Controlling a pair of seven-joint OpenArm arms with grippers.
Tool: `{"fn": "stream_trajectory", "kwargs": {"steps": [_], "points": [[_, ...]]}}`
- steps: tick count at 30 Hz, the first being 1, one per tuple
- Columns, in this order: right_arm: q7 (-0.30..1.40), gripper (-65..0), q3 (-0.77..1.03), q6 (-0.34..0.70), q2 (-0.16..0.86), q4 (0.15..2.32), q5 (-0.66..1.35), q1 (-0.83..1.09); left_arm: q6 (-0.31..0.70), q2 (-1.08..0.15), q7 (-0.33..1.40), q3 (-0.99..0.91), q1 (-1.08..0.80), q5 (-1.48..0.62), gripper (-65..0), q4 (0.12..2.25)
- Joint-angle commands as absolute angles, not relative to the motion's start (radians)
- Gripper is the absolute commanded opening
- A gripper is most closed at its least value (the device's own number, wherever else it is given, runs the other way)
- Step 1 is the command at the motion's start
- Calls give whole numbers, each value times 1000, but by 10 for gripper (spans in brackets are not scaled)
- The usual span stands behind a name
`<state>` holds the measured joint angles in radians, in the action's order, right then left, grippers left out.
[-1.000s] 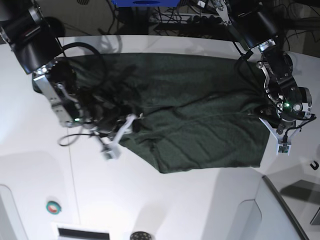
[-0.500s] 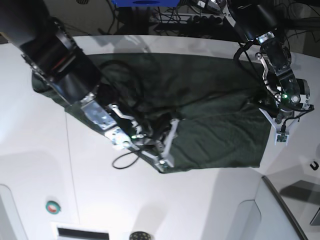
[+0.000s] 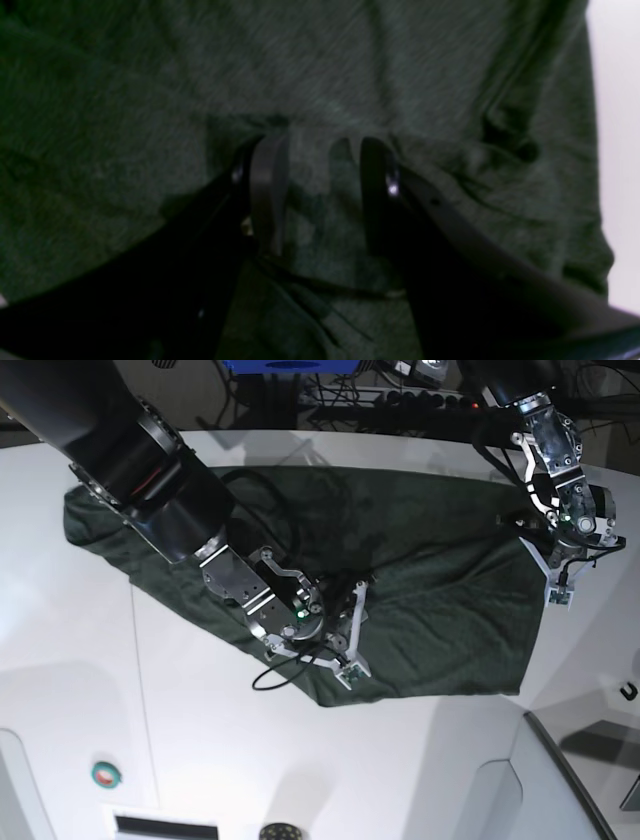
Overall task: Layout the t-shirt on the table in an organized manner, then fold the t-shirt properly
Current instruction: 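Reach the right gripper toward the shirt hem and grasp the fabric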
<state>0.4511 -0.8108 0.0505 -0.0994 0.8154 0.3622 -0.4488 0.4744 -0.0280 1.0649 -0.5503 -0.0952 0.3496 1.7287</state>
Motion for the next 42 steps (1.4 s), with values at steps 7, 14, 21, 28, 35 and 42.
{"fn": "stream_trajectory", "kwargs": {"steps": [7, 14, 21, 28, 35, 42], "points": [[369, -429, -808, 50, -110, 812, 364, -469, 472, -65, 1056, -552, -124, 354, -650, 1750], [311, -429, -805, 50, -110, 719, 364, -476, 472, -62, 1056, -550, -117, 355, -650, 1750], [291, -458, -803, 56, -111, 671, 364, -476, 472, -61, 1056, -550, -117, 355, -650, 1750], [291, -632, -803, 56, -110, 679, 364, -476, 473, -61, 1056, -550, -125, 355, -650, 1750], [300, -627, -802, 51, -94, 776, 369, -475, 473, -65, 1058, -550, -125, 355, -650, 1750], [337, -543, -800, 56, -96, 779, 369, -473, 473, -65, 1058, -550, -125, 355, -650, 1750]]}}
